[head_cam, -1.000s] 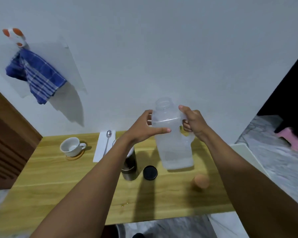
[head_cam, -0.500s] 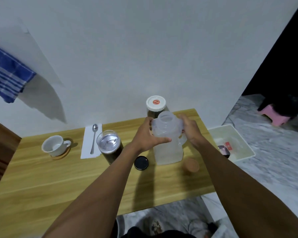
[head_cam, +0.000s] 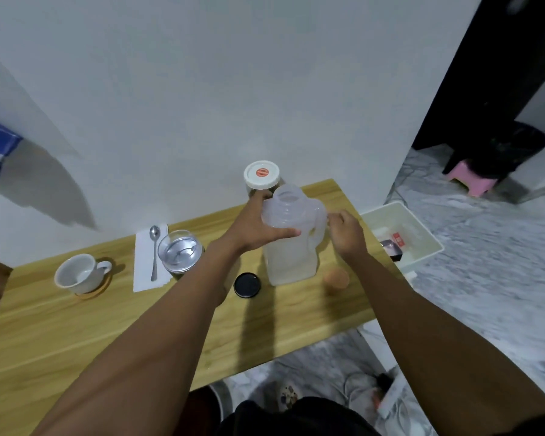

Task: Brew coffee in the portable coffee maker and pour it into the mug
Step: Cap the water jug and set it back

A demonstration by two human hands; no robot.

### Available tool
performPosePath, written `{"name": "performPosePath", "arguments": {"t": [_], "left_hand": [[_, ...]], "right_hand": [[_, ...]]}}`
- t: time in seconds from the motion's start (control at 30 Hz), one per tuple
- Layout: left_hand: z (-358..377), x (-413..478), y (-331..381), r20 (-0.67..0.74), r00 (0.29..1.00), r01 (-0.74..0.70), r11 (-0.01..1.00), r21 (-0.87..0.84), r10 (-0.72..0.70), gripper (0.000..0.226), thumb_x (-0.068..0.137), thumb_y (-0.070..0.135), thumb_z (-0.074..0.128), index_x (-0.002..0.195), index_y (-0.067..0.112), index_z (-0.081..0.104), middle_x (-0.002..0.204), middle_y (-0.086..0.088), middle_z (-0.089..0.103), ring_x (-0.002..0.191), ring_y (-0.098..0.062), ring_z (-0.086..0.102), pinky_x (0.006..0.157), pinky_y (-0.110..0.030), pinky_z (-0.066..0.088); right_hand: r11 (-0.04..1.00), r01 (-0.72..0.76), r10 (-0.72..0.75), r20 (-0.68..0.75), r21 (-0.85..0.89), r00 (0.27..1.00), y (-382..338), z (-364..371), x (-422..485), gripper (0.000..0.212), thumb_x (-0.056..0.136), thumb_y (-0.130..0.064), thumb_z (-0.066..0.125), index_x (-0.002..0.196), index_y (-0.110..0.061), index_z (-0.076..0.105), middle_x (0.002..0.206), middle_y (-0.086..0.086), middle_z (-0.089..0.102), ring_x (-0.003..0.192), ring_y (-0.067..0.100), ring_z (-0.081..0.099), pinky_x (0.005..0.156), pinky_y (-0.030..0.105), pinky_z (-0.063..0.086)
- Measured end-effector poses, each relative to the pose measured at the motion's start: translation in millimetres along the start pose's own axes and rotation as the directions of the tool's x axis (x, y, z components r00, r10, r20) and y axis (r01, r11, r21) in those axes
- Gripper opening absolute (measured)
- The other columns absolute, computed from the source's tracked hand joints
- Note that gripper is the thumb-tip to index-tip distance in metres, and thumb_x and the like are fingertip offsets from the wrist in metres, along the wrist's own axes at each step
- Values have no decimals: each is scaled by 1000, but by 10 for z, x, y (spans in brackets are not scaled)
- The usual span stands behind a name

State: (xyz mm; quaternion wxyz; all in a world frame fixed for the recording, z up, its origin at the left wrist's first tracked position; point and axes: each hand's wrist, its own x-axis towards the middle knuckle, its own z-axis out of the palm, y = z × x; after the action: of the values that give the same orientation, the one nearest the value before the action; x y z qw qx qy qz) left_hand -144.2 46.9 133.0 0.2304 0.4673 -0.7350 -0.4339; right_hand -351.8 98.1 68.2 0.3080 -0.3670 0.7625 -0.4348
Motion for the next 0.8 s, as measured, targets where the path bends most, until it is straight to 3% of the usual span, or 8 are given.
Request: {"name": "performPosePath", "arguments": {"t": [0.07, 0.23, 0.33, 0.4, 0.53, 0.7, 0.8], "left_hand": [[-15, 24, 39, 11, 999, -51, 999, 3, 51, 83, 62, 43, 94, 132, 28, 51, 127, 17, 59, 112, 7, 55, 89, -18, 45], [-35, 62, 16, 26, 997, -76, 996, 36, 75, 84, 65, 42, 93, 138, 26, 54, 133, 12, 61, 120, -9, 57, 102, -30, 47], [-45, 81, 17, 21, 998, -68, 996, 64, 66, 81, 65, 41, 93, 135, 22, 56, 131, 8, 62, 119, -13, 58, 103, -34, 48], [-41, 82, 23, 20, 998, -63, 996, 64, 62, 80, 65, 40, 93, 134, 21, 56, 130, 7, 62, 118, -13, 59, 103, -36, 49], [-54, 82, 25, 23, 998, -58, 996, 71, 56, 84, 65, 42, 93, 137, 22, 54, 132, 6, 61, 120, -16, 58, 105, -40, 48], [-61, 76, 31, 31, 998, -57, 995, 80, 54, 84, 64, 42, 93, 135, 20, 54, 130, 6, 61, 117, -14, 58, 105, -39, 49], [-75, 57, 61, 43, 998, -58, 993, 102, 54, 86, 60, 47, 94, 132, 19, 56, 129, 5, 62, 117, -16, 59, 104, -41, 49]], "right_hand": [[982, -26, 37, 53, -189, 998, 290, -28, -84, 20, 93, -25, 54, 107, -13, 62, 107, 10, 65, 91, 27, 58, 74, 34, 43], [880, -25, 136, 201, -475, 970, 813, 35, -283, 67, 83, -35, 71, 142, -18, 45, 139, 16, 44, 125, 33, 49, 101, 40, 44], [838, -10, 160, 229, -545, 960, 934, 117, -335, 78, 82, -37, 71, 149, -24, 34, 142, 12, 39, 129, 31, 45, 102, 43, 44], [815, 11, 148, 226, -579, 963, 1009, 158, -363, 70, 86, -34, 67, 148, -24, 35, 138, 13, 42, 124, 32, 49, 99, 42, 46], [825, 48, 61, 173, -563, 983, 1080, 177, -415, 58, 92, -29, 63, 143, -13, 41, 128, 21, 51, 115, 36, 55, 94, 40, 48], [954, -36, 22, -50, -298, 999, 617, -26, -430, 63, 85, -40, 68, 137, -10, 47, 122, 17, 59, 111, 35, 57, 90, 41, 49], [966, 123, -161, -160, -227, 974, 184, -260, -429, 50, 86, -41, 58, 121, -6, 60, 113, 15, 63, 104, 34, 58, 87, 41, 47]]}}
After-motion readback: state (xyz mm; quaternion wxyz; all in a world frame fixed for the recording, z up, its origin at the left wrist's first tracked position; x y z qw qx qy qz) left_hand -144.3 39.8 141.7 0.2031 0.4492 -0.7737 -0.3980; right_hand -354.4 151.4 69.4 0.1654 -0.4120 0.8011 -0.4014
